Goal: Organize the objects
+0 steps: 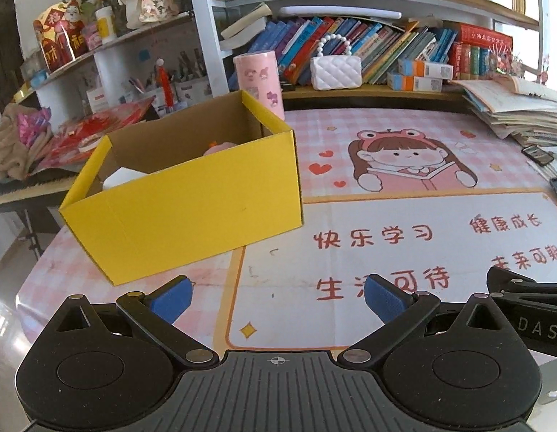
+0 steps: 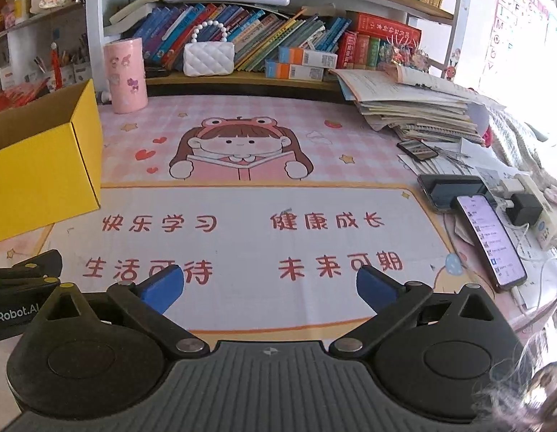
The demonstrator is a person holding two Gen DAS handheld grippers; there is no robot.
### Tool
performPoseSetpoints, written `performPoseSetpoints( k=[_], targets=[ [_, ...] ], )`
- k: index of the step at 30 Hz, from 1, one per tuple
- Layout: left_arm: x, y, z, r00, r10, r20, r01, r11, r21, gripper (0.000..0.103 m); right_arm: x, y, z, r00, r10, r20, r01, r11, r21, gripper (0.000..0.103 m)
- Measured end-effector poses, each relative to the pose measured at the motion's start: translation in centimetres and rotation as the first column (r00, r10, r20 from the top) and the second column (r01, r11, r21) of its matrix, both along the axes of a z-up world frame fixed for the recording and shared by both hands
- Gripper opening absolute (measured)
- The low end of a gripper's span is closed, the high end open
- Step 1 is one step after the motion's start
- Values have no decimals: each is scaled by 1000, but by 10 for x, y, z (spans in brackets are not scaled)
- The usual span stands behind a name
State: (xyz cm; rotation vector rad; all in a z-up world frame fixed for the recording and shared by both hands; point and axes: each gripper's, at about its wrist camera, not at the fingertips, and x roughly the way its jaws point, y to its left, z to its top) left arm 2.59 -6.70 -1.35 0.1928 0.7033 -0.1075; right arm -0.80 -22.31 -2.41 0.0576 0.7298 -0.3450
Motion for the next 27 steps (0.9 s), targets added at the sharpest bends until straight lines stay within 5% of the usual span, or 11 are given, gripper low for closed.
performPoseSetpoints(
  k=[27],
  targets=[
    [-2,3,-2,1000,27,1,-27,999,31,102,0,10,-1,1000,-21,-19,21,1000,-9,103]
  ],
)
